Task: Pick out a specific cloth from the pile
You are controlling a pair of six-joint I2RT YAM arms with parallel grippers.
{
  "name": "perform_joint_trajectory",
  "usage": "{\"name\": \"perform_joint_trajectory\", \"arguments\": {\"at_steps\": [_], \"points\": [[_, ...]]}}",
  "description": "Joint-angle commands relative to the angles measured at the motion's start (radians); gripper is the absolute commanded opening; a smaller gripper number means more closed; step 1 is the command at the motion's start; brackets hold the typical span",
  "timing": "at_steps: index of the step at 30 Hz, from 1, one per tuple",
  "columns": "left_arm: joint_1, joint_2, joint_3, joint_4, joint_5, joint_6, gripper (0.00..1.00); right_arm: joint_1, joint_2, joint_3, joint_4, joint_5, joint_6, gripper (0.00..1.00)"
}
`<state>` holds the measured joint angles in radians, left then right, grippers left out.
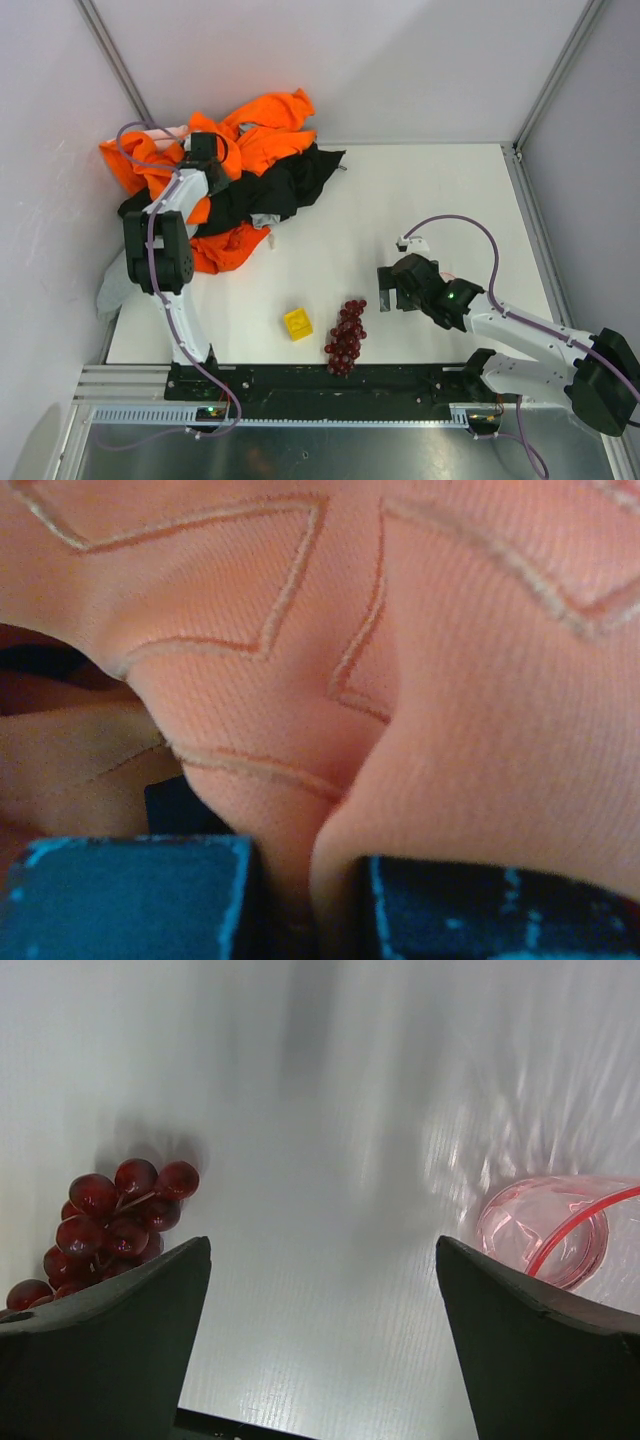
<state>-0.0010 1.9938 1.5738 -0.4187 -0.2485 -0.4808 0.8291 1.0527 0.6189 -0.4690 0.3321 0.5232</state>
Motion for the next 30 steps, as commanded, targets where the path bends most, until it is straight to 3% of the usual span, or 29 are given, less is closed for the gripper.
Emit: {"name": "perform_joint_trajectory", "arguments": {"at_steps": [1,6,9,11,17,22,30], "points": [[0.047,0.174,-0.031,-0.065,0.146,-0.02,0.01,0.003,-0.008,-0.007,-0.002,0.01,0.01,0.99],[0.062,0.147,-0.049,-0.067,0.196,-0.026,0.02,0.005,-0.019,-0.007,0.001,0.002,0.015,0.99],[0.064,0.11,-0.061,-0.067,0.212,-0.024,0.1,0.007,-0.032,-0.007,0.004,-0.005,0.017,0.99],[0.065,0.082,-0.071,-0.067,0.214,-0.026,0.21,0.007,-0.041,-0.007,0.003,-0.009,0.017,0.99],[0.064,-0.01,-0.102,-0.067,0.236,-0.03,0.7,0.015,-0.076,-0.007,-0.007,-0.011,0.018,0.99],[0.064,-0.115,-0.135,-0.067,0.256,-0.031,0.96,0.019,-0.111,-0.007,-0.012,-0.017,0.016,0.99],[0.065,-0.32,-0.196,-0.071,0.312,-0.023,1.0,0.022,-0.166,-0.007,-0.036,-0.022,0.017,0.99]]}}
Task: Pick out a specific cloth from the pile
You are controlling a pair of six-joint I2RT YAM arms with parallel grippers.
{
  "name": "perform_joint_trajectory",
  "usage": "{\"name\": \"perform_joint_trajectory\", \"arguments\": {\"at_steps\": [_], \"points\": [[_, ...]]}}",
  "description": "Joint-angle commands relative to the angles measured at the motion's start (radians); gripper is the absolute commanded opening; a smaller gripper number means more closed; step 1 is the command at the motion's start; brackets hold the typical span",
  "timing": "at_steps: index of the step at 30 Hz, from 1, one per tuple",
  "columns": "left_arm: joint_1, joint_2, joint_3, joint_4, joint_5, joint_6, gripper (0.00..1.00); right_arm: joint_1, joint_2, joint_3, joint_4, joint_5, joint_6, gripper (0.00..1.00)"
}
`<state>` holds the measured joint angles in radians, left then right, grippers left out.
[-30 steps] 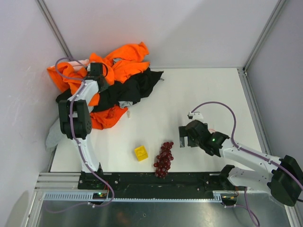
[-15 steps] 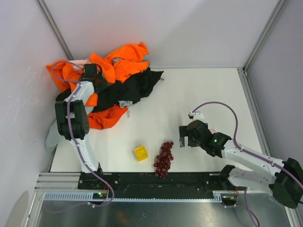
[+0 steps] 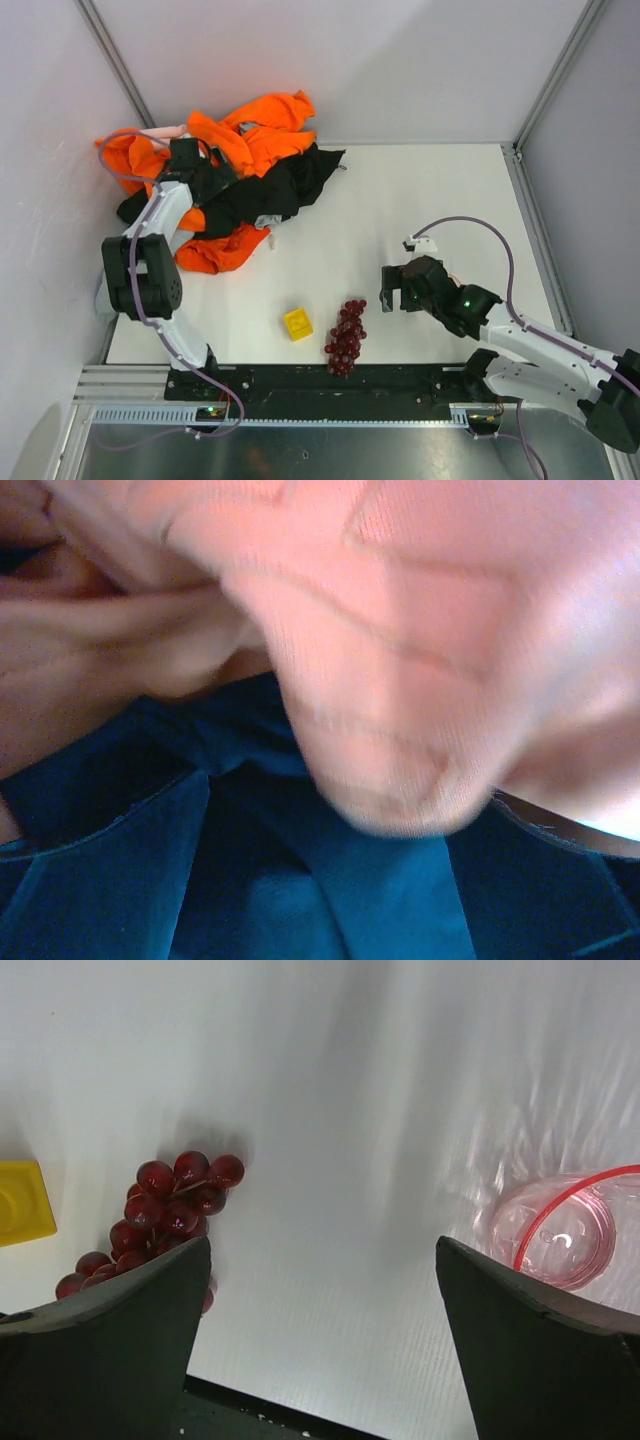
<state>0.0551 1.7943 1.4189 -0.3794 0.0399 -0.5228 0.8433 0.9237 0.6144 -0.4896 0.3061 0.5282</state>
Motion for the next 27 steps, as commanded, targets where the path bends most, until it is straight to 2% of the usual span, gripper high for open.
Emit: {"name": "perform_joint_trajectory", "arguments": {"at_steps": [1,10,19,23,27], "points": [[0.009,-0.149,-0.051,-0.112,0.028,0.02,1.0,0.008,-0.044,-0.002,-0.019,0.004,0.013,0.99],[0.009,-0.427,-0.162,-0.164,0.059,0.039,1.0,0.012,-0.083,-0.002,-0.041,-0.004,0.023,0.99],[0.009,-0.69,-0.355,-0.258,0.043,0.037,1.0,0.011,-0.125,-0.023,-0.012,-0.032,0.038,0.99],[0.009,-0.724,-0.427,-0.269,0.027,0.022,1.0,0.007,-0.138,-0.028,-0.003,-0.04,0.046,0.99],[0.01,-0.653,-0.434,-0.27,0.021,0.022,1.0,0.002,-0.127,-0.028,-0.004,-0.044,0.046,0.99]]}}
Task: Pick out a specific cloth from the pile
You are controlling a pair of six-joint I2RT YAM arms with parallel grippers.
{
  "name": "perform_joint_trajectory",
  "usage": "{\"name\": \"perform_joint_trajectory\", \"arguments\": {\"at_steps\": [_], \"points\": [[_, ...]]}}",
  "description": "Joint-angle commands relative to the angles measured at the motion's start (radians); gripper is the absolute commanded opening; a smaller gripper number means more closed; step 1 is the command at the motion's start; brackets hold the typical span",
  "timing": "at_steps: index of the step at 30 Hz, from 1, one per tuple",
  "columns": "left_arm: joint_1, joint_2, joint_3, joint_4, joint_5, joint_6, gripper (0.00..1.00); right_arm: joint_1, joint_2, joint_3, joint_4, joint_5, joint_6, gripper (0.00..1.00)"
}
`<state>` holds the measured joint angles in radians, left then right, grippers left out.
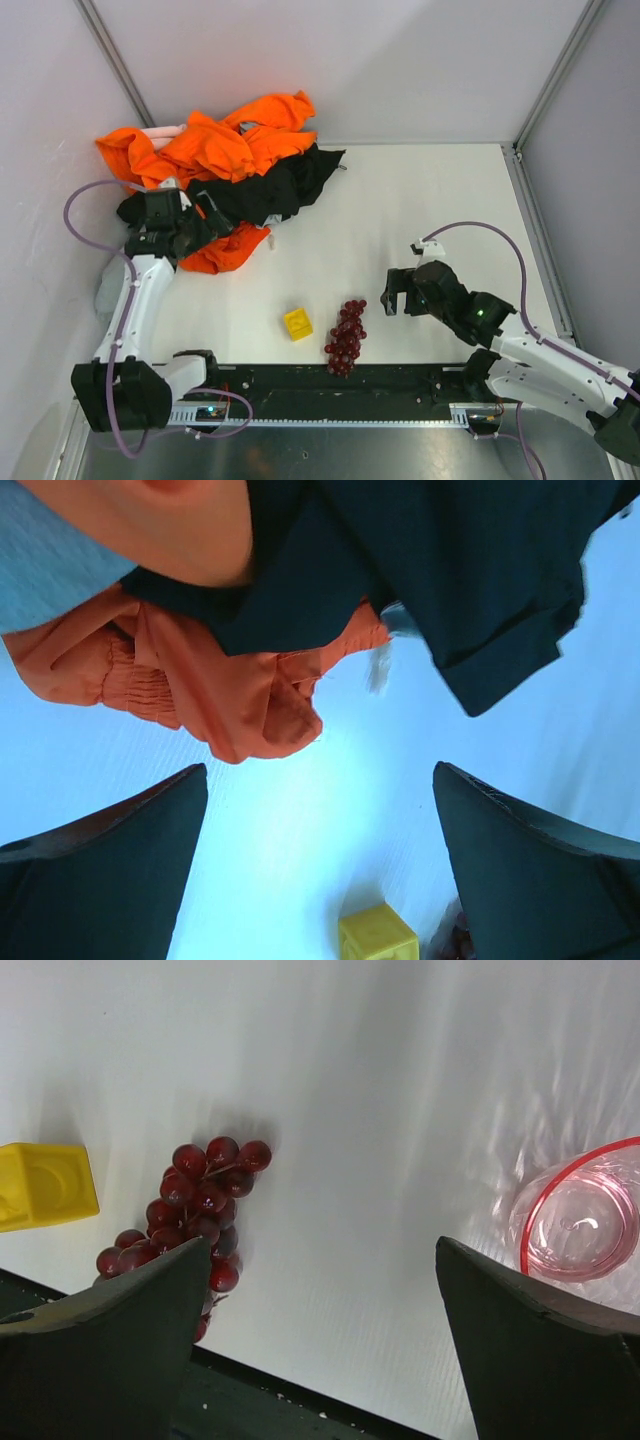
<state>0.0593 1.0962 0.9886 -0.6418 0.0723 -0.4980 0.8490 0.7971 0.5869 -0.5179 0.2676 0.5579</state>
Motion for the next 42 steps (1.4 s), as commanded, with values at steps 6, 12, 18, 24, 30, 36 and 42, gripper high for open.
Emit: {"name": "perform_joint_trajectory", "arguments": {"at_steps": [6,12,18,24,30,36,42], "points": [[0.007,0.205,0.068,-0.006,-0.054,0.017,1.0,-0.014,0.003,-0.001,0.034,-0.03,0.004,0.99],[0.007,0.373,0.145,0.003,-0.063,0.042,0.99,-0.016,-0.009,-0.003,0.048,-0.037,0.002,0.99],[0.01,0.48,0.223,0.026,-0.063,0.051,0.92,-0.02,0.008,-0.003,0.048,-0.034,0.009,0.99],[0.01,0.534,0.336,0.033,-0.029,0.071,0.87,-0.028,0.027,-0.003,0.055,-0.035,0.009,0.99],[0.012,0.579,0.413,0.032,-0.029,0.101,0.88,-0.038,0.046,-0.002,0.075,-0.048,0.008,0.99],[0.013,0.562,0.394,0.026,-0.015,0.122,0.93,-0.046,0.064,-0.001,0.09,-0.063,0.006,0.99],[0.013,0.455,0.311,0.001,-0.092,0.159,0.99,-0.049,0.089,-0.001,0.106,-0.07,0.008,0.99]]}}
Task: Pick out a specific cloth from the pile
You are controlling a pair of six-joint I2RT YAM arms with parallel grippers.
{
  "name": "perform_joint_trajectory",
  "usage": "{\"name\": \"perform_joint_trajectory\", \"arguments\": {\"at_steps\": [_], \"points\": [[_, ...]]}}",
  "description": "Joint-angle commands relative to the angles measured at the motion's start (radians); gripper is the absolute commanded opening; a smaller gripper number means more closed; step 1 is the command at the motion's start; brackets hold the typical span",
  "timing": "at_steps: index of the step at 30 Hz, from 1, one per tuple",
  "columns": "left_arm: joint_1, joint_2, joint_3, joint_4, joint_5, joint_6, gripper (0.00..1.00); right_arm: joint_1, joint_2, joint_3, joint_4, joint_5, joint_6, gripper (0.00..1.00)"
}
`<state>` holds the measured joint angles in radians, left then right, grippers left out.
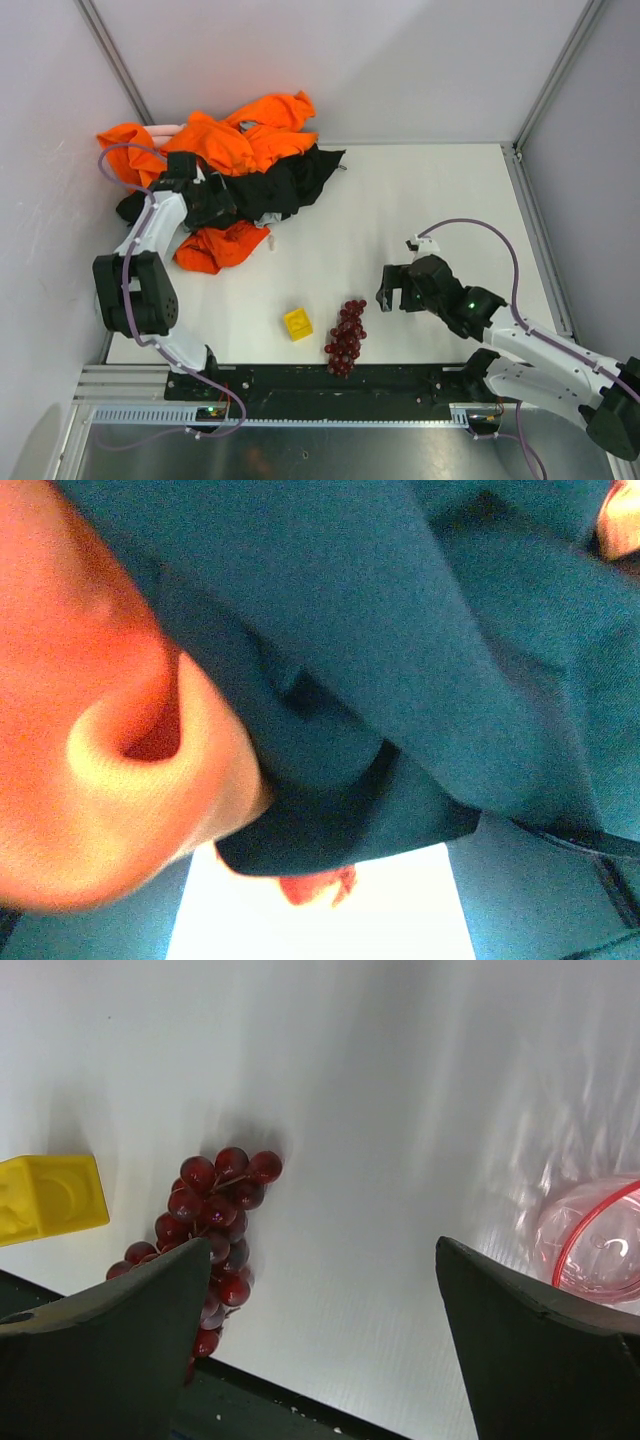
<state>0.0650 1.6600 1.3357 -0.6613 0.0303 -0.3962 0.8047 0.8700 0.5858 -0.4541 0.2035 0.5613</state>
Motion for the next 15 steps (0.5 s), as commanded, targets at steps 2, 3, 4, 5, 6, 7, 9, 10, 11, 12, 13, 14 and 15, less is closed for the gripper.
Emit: {"name": "perform_joint_trajectory", "arguments": {"at_steps": [2,3,4,5,6,7,9,10,11,12,13,14,15], "points": [[0.007,-0.145,-0.06,0.016,-0.071,0.062,0.99,-0.005,0.028,-0.001,0.053,-0.014,0.003,0.99],[0.007,-0.16,-0.068,0.015,-0.081,0.064,0.99,-0.004,0.034,0.0,0.059,-0.019,0.002,0.99],[0.006,-0.178,-0.077,0.013,-0.092,0.068,0.99,-0.004,0.039,0.0,0.065,-0.024,0.003,0.99],[0.007,-0.188,-0.083,0.013,-0.101,0.07,1.0,-0.004,0.043,0.0,0.068,-0.026,0.003,0.99],[0.007,-0.188,-0.085,0.014,-0.107,0.07,1.0,-0.004,0.045,0.0,0.07,-0.027,0.004,0.99],[0.007,-0.18,-0.082,0.012,-0.109,0.072,1.0,-0.004,0.046,-0.001,0.074,-0.029,0.004,0.99],[0.007,-0.149,-0.063,0.012,-0.099,0.075,1.0,-0.003,0.049,0.0,0.077,-0.03,0.004,0.99],[0.006,-0.128,-0.051,0.011,-0.09,0.074,0.99,-0.003,0.05,0.0,0.078,-0.029,0.004,0.99],[0.006,-0.106,-0.039,0.011,-0.082,0.072,0.99,-0.003,0.05,0.0,0.079,-0.029,0.004,0.99],[0.006,-0.084,-0.027,0.011,-0.074,0.072,0.98,-0.002,0.05,0.0,0.08,-0.029,0.004,0.99],[0.006,-0.061,-0.016,0.012,-0.067,0.071,0.97,-0.002,0.049,0.0,0.08,-0.029,0.005,0.99],[0.006,-0.037,-0.007,0.013,-0.06,0.072,0.96,-0.002,0.048,0.0,0.081,-0.031,0.006,0.99],[0.005,-0.016,0.003,0.013,-0.053,0.071,0.95,-0.002,0.046,0.0,0.082,-0.032,0.007,0.99]]}}
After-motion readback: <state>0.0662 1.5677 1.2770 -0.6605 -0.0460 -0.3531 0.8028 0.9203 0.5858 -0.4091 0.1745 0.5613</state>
